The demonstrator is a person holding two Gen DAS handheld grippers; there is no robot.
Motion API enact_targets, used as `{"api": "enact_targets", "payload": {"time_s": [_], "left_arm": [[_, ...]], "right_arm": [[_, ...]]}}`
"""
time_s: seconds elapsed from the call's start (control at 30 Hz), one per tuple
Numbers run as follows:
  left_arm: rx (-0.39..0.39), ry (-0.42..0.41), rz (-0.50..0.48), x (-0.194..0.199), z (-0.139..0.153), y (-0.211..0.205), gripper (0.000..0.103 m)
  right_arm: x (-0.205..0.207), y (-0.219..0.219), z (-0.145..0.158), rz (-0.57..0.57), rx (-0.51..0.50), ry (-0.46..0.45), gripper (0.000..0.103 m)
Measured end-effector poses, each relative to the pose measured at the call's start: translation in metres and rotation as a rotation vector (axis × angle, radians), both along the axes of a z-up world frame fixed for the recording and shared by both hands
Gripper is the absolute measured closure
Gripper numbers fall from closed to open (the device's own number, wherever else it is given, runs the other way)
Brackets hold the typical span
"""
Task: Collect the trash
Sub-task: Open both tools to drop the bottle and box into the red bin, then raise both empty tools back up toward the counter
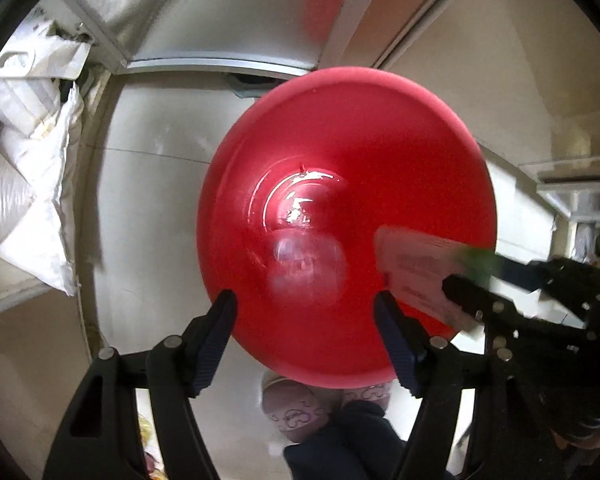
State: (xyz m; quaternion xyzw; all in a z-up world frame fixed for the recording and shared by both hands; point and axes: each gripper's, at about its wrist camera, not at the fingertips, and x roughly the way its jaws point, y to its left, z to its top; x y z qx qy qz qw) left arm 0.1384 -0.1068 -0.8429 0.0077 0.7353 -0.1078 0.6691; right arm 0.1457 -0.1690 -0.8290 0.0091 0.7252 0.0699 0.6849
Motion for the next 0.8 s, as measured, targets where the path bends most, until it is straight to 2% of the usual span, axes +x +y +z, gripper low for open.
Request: {"api": "enact_targets", "payload": {"time_s": [0.07, 0.17, 0.27, 0.3, 0.37, 0.4, 0.47, 0.63, 0.7, 0.73, 0.8], "left_arm": [[0.014, -0.002, -0.007, 0.000, 0.001, 0.002, 0.034], [0.009, -0.031, 0.043, -0.003, 0.021, 0.015, 0.034], [0.007, -0.063, 0.077, -0.006, 0.047, 0.023, 0.031], [0.007, -0.069, 0.084, -0.007, 0.059, 0.026, 0.023], [0.016, -0.090, 0.090, -0.008, 0.082, 0.030, 0.023], [0.021, -0.107, 0.090, -0.007, 0.096, 0.033, 0.023], [0.029, -0.137, 0.090, -0.007, 0.127, 0.037, 0.023], [0.020, -0.229, 0.109, -0.007, 0.228, 0.047, 0.014], [0.020, -0.267, 0.120, -0.008, 0.263, 0.050, 0.011], [0.017, -0.301, 0.129, -0.009, 0.294, 0.052, 0.011], [0.011, -0.348, 0.138, -0.014, 0.336, 0.051, 0.009]], "right_arm": [[-0.002, 0.000, 0.004, 0.000, -0.019, -0.021, 0.046], [-0.010, -0.005, 0.021, -0.007, -0.015, -0.058, 0.032], [-0.015, 0.000, 0.046, 0.016, -0.028, -0.115, 0.032], [-0.016, 0.003, 0.056, 0.025, -0.018, -0.126, 0.032], [-0.019, 0.010, 0.079, 0.037, -0.008, -0.151, 0.030], [-0.021, 0.012, 0.091, 0.043, -0.011, -0.165, 0.027], [-0.022, 0.019, 0.122, 0.052, -0.004, -0.194, 0.010], [-0.025, 0.028, 0.210, 0.076, -0.013, -0.317, 0.002], [-0.028, 0.026, 0.254, 0.082, -0.015, -0.370, 0.001], [-0.031, 0.025, 0.283, 0.088, -0.011, -0.393, 0.001], [-0.037, 0.023, 0.326, 0.102, -0.021, -0.444, 0.001]]}}
